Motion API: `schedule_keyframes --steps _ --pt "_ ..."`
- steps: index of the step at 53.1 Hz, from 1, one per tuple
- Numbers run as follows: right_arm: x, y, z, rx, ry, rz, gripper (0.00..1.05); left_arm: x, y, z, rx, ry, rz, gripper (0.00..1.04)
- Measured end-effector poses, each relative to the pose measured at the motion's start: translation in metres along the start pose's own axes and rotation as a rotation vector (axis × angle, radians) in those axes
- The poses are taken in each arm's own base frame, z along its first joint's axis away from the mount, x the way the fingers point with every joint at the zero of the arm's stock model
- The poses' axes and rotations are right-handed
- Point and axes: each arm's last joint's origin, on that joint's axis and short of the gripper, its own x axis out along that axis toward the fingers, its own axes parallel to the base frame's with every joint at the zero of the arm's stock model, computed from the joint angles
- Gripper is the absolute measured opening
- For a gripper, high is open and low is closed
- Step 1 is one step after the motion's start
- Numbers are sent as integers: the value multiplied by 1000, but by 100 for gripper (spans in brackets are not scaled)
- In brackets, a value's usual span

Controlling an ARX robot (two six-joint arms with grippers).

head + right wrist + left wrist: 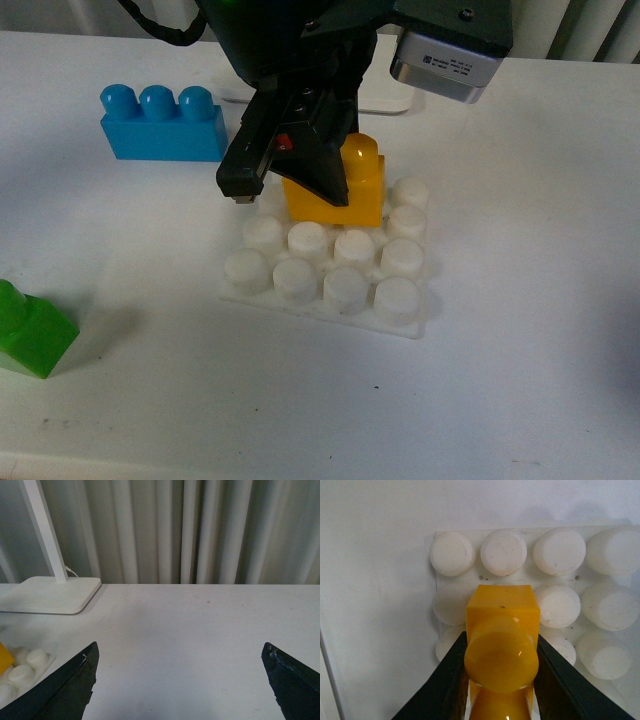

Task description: Insert yellow block into base center

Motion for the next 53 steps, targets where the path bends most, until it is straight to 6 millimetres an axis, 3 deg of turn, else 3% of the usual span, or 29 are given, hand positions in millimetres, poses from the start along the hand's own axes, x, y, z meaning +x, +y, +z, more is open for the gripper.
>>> schedule_keyframes --steps 34,53 --pt "0 0 0 0 0 0 96 17 -4 4 51 68 7 31" --pt "0 0 0 0 0 0 96 15 -3 6 40 46 18 34"
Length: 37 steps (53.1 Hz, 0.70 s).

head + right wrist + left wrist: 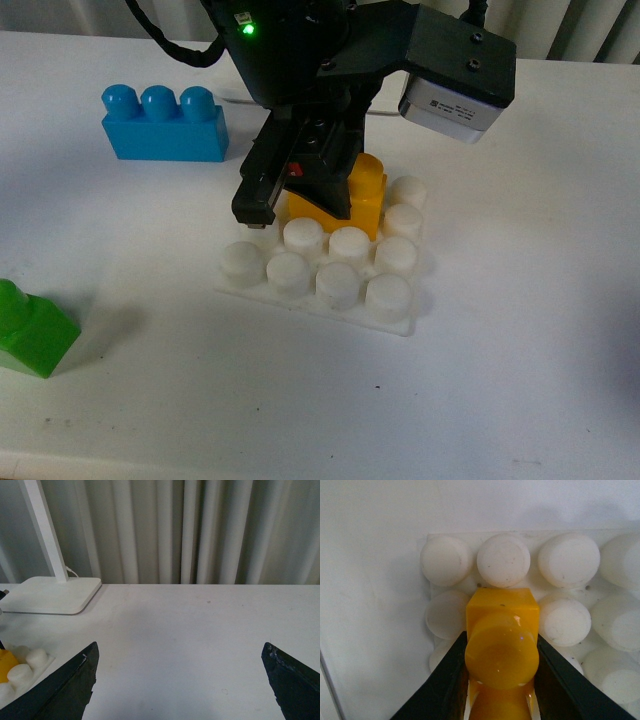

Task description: Insert yellow block into base center

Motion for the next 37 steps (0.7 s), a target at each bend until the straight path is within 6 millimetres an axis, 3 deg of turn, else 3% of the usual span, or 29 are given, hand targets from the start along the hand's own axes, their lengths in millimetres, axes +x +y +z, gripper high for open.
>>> schedule_keyframes --steps 6,11,22,31,37 --pt "0 0 0 0 0 0 96 -3 1 -3 -14 -2 6 51" --pt "0 0 0 0 0 0 96 -18 3 -5 -29 -29 36 66" --pt "0 0 0 0 0 0 96 -80 -2 -5 -27 -92 210 98" --pt "0 0 0 0 0 0 96 -118 -24 -14 -41 -162 407 98" --pt "0 0 0 0 0 0 96 -136 -48 -32 -108 -180 620 98"
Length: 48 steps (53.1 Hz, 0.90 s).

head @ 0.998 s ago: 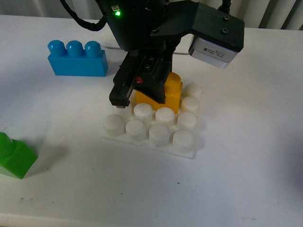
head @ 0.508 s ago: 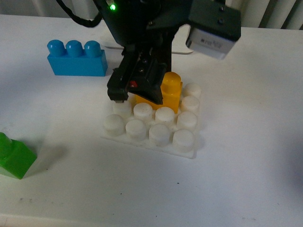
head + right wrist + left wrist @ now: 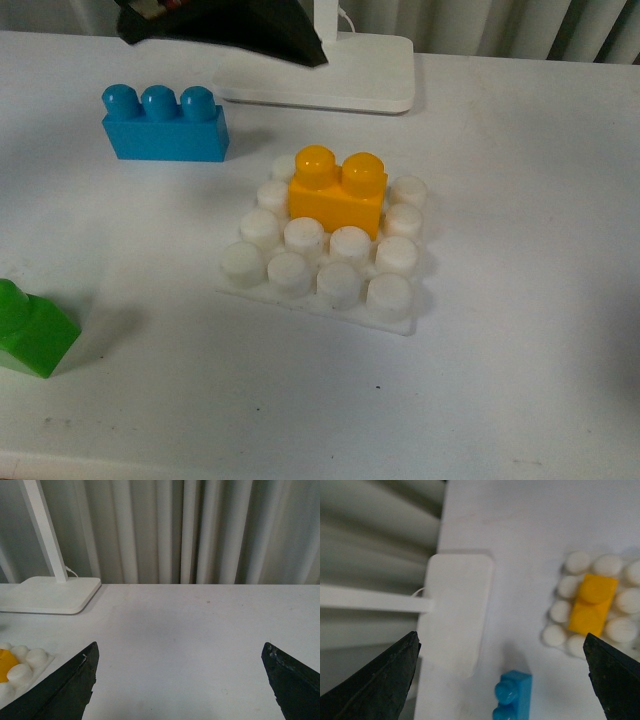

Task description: Insert yellow block into base center

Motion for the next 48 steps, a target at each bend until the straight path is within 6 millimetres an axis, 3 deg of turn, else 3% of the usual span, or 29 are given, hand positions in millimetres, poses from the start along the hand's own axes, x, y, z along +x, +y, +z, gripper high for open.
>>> schedule_keyframes --steps 8,16,21,25,38,48 --pt "0 0 0 0 0 0 96 -57 -37 -34 -163 15 386 98" --pt "0 0 0 0 0 0 96 -88 -83 -48 -352 26 566 98" --pt "0 0 0 0 0 0 96 -109 -135 -60 -608 60 688 98" --pt "0 0 0 0 0 0 96 -116 -155 -65 -749 67 749 98" --pt "0 0 0 0 0 0 96 -121 -158 -64 -884 -8 803 97" --pt "0 0 0 0 0 0 96 -122 -171 -73 -1077 -120 913 63"
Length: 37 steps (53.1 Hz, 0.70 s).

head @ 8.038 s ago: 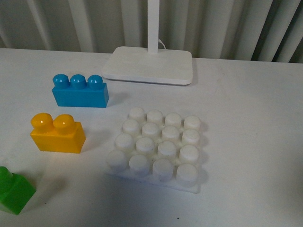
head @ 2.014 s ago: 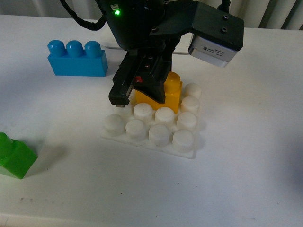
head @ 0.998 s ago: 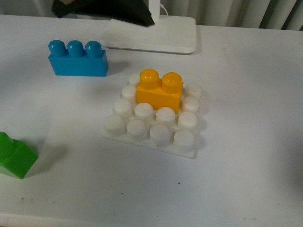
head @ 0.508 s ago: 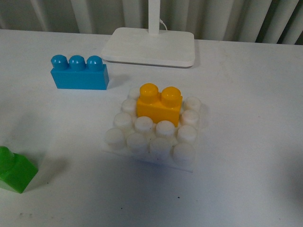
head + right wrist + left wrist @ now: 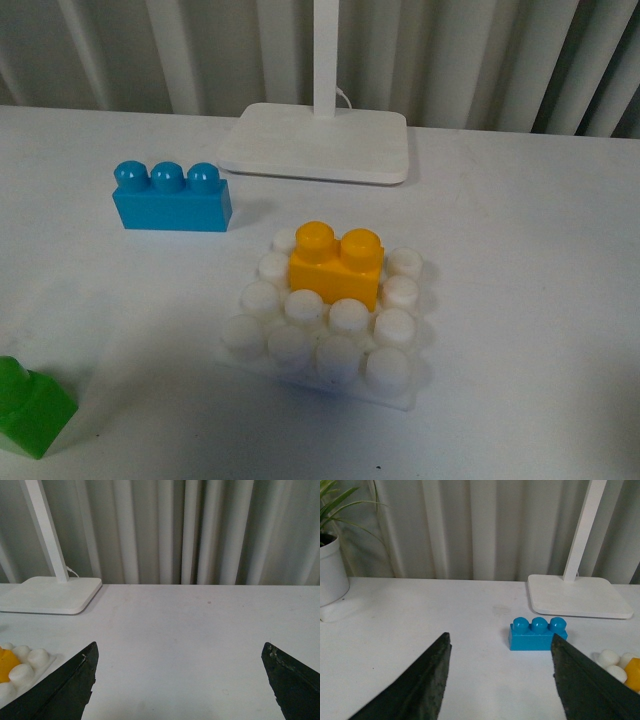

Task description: Insert yellow block into base center

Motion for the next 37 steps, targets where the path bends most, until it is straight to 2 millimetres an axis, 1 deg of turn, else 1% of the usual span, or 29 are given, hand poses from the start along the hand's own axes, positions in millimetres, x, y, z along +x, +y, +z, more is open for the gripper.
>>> schedule_keyframes --steps 3,5,9,10,12,13,35,37 --pt "0 0 0 0 0 0 96 -2 2 -5 -25 -2 0 48" --pt "0 0 0 0 0 0 96 -4 6 -9 -33 0 -29 39" --pt "0 0 0 0 0 -1 96 -7 13 -14 -41 -2 7 20" --pt "0 0 0 0 0 -1 96 -8 13 -15 -42 -4 9 16" --pt "0 0 0 0 0 0 96 -9 13 -17 -44 -4 2 5" --pt "0 0 0 0 0 2 96 -9 12 -18 -48 -3 2 4" --pt "0 0 0 0 0 0 96 -18 12 -33 -53 -13 4 4" --pt "0 0 0 0 0 0 96 -22 12 -35 -53 0 3 4"
